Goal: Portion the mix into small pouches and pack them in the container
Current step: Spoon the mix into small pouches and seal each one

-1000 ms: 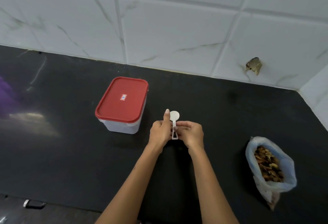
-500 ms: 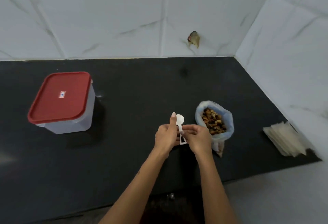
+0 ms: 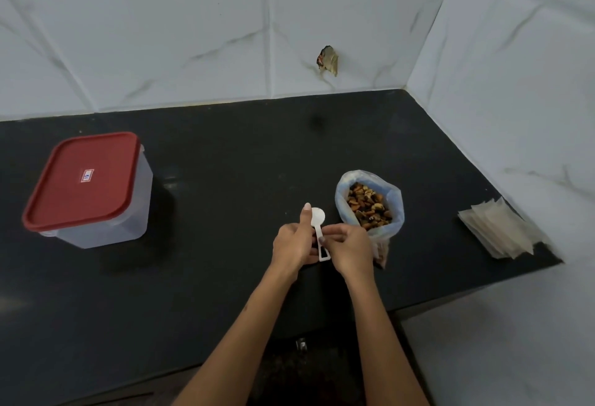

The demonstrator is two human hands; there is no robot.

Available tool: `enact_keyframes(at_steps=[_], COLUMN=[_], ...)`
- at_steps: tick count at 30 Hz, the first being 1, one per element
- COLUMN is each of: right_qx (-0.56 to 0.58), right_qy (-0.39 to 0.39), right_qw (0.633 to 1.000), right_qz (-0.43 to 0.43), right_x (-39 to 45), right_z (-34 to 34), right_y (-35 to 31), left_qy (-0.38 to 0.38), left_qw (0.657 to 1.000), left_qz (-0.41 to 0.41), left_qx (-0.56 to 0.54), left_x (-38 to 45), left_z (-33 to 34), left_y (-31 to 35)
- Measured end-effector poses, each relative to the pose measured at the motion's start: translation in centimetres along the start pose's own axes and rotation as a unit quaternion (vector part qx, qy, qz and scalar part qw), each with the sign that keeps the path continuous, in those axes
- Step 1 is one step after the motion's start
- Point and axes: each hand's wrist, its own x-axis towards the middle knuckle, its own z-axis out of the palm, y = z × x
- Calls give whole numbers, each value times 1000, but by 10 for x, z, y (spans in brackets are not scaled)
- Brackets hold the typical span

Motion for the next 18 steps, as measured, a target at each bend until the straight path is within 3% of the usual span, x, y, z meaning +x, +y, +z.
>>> enact_keyframes(at_steps=[3, 9, 13, 18], right_qx=[-39, -142, -68, 14], right_qy=[12, -11, 0, 97], right_qw=[999, 990, 998, 995], right_qz=[3, 6, -4, -9], right_x=[-3, -15, -20, 0], right_z=[-1, -28, -69, -145], right_y=[-4, -22, -30, -5], left_qy=[17, 54, 45, -21], left_qw=[998, 970, 967, 958], left_qz=[7, 120, 189, 264], left_qx=[62, 206, 167, 113], left_x=[-2, -7, -13, -22], left_z=[-3, -5, 21, 93], left_y=[4, 30, 54, 72])
